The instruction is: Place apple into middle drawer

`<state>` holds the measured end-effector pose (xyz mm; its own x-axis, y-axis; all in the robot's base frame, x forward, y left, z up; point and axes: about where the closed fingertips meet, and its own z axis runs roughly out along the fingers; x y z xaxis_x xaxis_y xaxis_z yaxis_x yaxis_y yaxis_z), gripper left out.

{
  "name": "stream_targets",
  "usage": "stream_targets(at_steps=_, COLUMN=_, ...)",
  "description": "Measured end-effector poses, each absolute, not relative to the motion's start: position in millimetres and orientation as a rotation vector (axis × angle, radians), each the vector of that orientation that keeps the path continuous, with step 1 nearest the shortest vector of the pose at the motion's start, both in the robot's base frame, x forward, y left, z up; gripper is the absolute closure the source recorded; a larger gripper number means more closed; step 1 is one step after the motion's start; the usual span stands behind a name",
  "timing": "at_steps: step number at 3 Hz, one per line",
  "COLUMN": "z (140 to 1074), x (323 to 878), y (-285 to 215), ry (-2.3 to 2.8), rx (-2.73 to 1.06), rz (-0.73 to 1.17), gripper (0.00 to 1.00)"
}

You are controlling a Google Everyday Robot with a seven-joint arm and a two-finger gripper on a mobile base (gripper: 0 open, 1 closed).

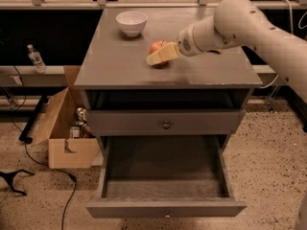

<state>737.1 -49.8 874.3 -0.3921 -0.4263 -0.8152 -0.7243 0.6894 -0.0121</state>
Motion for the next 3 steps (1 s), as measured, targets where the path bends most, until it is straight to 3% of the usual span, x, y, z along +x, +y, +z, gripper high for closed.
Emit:
stream_targets(at_steps=1, z=871.7, x=747.6, y=-29.7, ry=2.033, rx=-0.888, rz=0.462, gripper=0.0)
stream_targets(at_steps=3, z=857.5, x=753.1, y=11.8, ry=2.025, rx=-0.959, rz=0.512, gripper=0.42)
